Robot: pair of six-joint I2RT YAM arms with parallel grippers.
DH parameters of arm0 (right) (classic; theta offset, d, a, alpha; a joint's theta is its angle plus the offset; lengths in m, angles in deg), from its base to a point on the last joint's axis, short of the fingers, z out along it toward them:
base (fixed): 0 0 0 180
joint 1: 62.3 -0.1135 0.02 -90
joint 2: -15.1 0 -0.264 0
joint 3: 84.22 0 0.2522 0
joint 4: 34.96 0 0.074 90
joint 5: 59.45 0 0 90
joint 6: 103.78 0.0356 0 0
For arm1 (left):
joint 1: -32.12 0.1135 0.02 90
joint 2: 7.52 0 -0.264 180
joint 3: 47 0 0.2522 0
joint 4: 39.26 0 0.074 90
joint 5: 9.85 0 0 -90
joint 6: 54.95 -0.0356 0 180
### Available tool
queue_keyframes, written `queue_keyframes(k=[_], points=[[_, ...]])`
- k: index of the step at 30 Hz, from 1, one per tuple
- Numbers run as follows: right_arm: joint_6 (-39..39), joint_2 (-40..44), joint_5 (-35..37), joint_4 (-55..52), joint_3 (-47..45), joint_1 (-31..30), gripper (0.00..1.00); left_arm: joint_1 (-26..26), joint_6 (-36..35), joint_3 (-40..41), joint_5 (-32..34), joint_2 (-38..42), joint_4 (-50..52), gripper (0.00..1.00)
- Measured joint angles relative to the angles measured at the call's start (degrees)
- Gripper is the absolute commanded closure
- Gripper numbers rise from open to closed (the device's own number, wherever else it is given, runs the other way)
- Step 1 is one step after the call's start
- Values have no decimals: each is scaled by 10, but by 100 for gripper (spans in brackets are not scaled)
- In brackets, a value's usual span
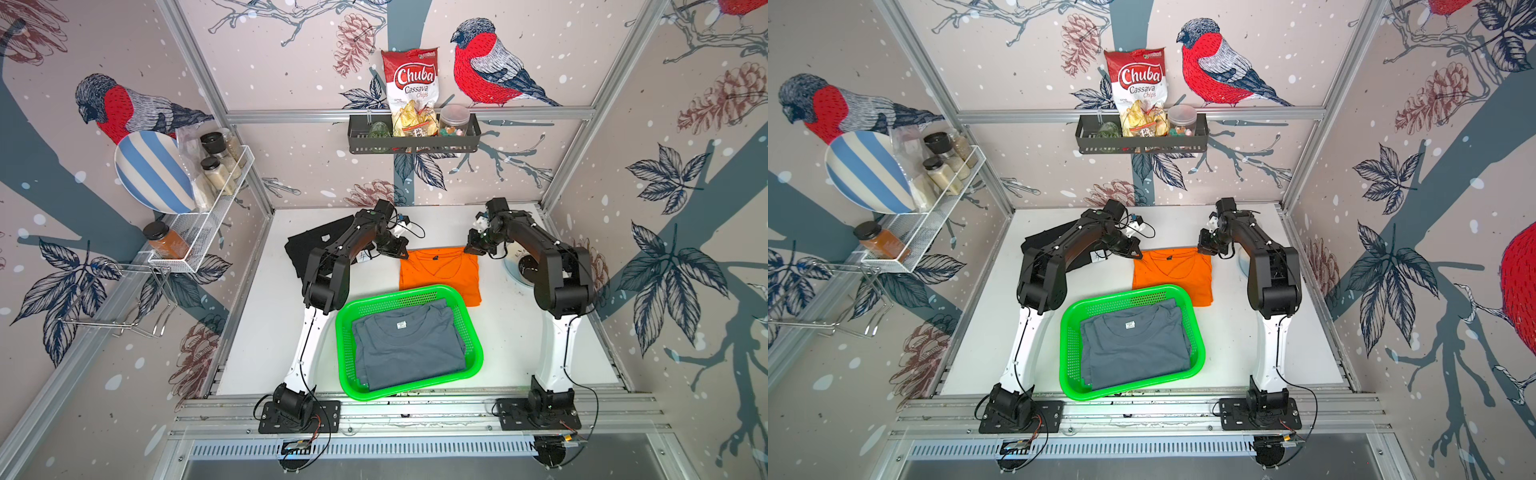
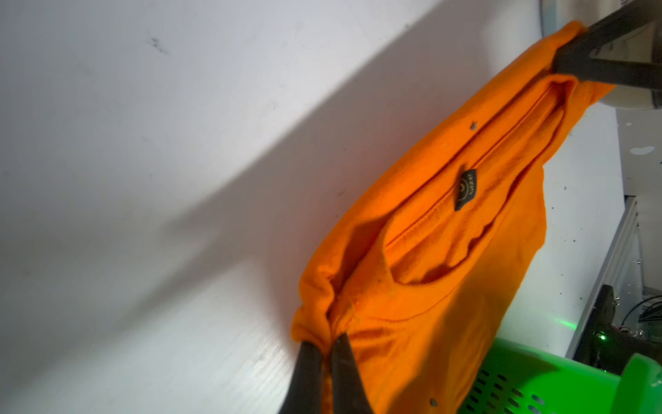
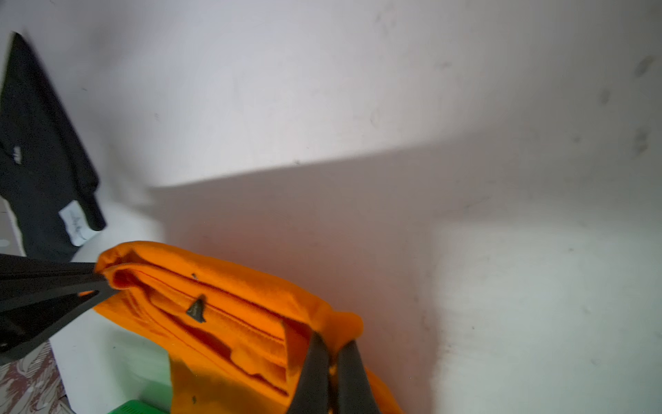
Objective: Put the folded t-shirts into the basket
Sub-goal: Pick up the T-shirt from the center of the board.
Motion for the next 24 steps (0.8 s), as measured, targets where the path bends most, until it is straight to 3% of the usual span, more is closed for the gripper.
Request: queue_keyframes(k=[16, 24], points=[[15, 66, -13, 31, -53, 3, 100, 18, -9, -7, -25, 50, 12, 100], [30, 147, -11, 30, -40, -19, 100, 24, -10, -7, -38, 112, 38, 100]])
